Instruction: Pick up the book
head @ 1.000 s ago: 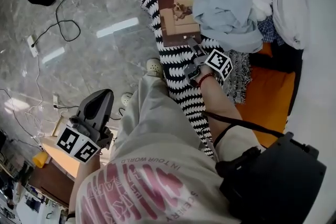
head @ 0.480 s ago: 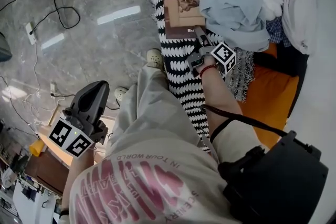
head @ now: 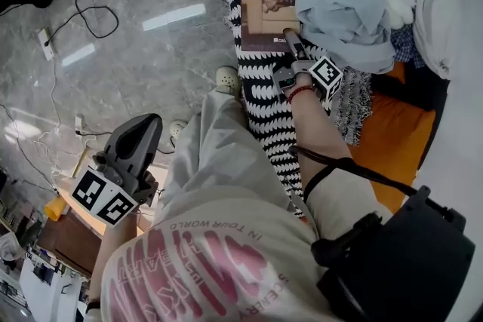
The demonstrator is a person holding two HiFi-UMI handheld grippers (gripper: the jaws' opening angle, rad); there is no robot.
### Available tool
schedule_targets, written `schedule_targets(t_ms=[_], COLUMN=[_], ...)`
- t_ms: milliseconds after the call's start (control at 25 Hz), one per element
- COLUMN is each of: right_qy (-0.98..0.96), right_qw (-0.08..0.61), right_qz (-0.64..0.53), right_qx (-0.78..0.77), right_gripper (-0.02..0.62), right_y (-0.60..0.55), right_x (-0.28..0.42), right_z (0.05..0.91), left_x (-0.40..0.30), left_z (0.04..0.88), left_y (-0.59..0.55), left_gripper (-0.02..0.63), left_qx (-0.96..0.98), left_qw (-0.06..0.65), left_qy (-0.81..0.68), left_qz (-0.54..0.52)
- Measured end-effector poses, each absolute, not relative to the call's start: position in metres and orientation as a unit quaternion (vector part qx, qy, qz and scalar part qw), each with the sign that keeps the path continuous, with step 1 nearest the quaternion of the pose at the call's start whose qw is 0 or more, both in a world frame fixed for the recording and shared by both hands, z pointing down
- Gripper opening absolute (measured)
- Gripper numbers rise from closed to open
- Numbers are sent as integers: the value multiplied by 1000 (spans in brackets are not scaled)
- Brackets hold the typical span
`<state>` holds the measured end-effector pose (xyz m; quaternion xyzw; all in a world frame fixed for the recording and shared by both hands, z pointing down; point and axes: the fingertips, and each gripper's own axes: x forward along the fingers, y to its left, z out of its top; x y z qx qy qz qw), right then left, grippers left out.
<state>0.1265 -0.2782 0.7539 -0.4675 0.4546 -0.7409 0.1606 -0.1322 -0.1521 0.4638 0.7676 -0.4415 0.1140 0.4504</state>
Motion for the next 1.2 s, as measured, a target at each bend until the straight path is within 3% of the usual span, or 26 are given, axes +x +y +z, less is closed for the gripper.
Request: schedule_targets(t_ms=[240, 280, 320, 840, 1200], right_qy=[440, 443, 447, 490, 509], right_qw=[146, 135, 125, 82, 80], right_qz=[-740, -741, -741, -732, -698], right_qx=[-487, -487, -485, -466, -497], right_gripper=[342, 319, 247, 172, 161], right_y=[-286, -285, -284, -288, -276], right_x=[128, 127, 126, 113, 122], right_z=[759, 759, 759, 737, 693], left_x=[-141, -141, -141, -139, -151], left_z=[462, 462, 462, 466, 445], left_y=[-141, -140, -140, -148, -131], left_gripper=[8, 8, 8, 8, 8], left_qx=[755, 753, 753, 759, 787], left_qw=[456, 457, 457, 449, 408], left_qy=[-458, -460, -460, -468, -462], left_qz=[113, 111, 109, 55, 9])
